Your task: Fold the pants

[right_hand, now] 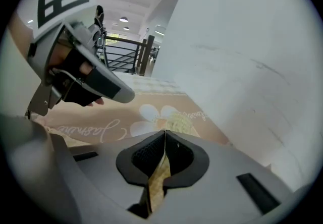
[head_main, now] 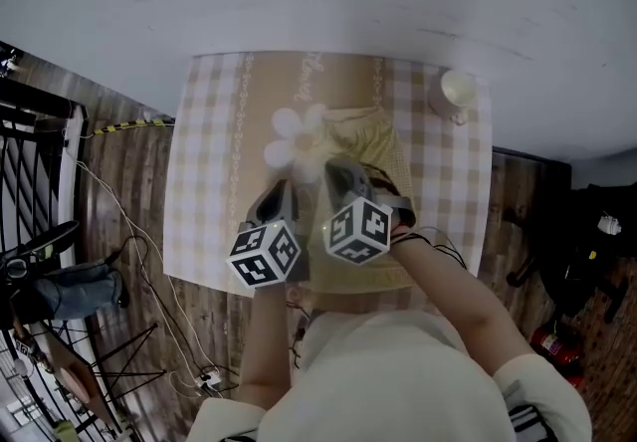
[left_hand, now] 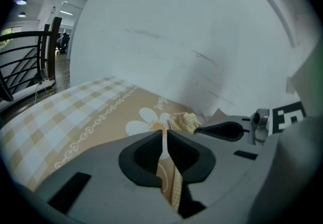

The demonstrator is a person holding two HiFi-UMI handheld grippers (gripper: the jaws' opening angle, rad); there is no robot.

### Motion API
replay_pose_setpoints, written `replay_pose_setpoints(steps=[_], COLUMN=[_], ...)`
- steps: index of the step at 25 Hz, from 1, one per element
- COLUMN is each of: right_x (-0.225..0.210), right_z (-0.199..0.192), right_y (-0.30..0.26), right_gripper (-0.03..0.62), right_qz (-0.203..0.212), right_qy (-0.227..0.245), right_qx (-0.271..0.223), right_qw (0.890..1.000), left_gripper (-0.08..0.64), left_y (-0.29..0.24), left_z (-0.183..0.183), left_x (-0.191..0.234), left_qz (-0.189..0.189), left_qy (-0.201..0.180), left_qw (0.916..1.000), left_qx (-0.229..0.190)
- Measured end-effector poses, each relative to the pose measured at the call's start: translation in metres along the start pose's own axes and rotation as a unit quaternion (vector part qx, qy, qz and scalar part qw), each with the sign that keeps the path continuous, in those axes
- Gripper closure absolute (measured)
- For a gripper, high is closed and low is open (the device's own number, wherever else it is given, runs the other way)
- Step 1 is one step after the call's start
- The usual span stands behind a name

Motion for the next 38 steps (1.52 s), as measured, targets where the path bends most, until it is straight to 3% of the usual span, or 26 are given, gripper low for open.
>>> replay_pose_setpoints(steps=[8,15,20,24,27,29,34,38], right_x=[-0.081,-0.107,-0.112,-0.116,-0.121,-0.123,-0.130,-0.133], right_z=[-0.036,-0.080,-0.103,-0.110,-0.111,-0.111,-0.117,-0.120], right_y=[0.024,0.017,0.007,0.005,0.000,-0.005,-0.023,-0.030], right_gripper=[0.591,0.591,0.589,0.587,0.477,0.454,0.453,0.531], right_qz=[-0.097,-0.110,-0.095,-0.083,-0.050,-0.026,0.026,0.081], right_qy=[-0.065,-0.111,-0.153,-0.212,-0.222,-0.203,-0.193,-0.258], right_qx=[0.009,0.054,0.079,0.066,0.059,0.063,0.079,0.078], right_qw=[0.993,0.986,0.980,0.972,0.972,0.977,0.978,0.960], left_gripper=[0.532,0.531,0.531,0.513,0.471,0.465,0.465,0.481], left_y=[-0.022,-0.052,-0.084,-0.112,-0.130,-0.138,-0.147,-0.149], left_z=[-0.001,0.008,0.022,0.025,0.024,0.022,0.019,0.020], left_x=[-0.019,-0.035,-0.044,-0.042,-0.039,-0.039,-0.039,-0.036], left_qz=[-0.025,-0.033,-0.037,-0.037,-0.045,-0.047,-0.049,-0.052], left_qy=[-0.019,-0.040,-0.068,-0.075,-0.076,-0.085,-0.104,-0.100], left_qw=[0.9993,0.9982,0.9960,0.9942,0.9916,0.9891,0.9843,0.9839], left_qx=[0.018,0.030,0.044,0.068,0.095,0.110,0.134,0.139])
Point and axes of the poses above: the fingertips, and each gripper's own axes: y backward along the fingers, x to its left, z out of its top, the point moved 9 cm from there along y, backward along the fingers
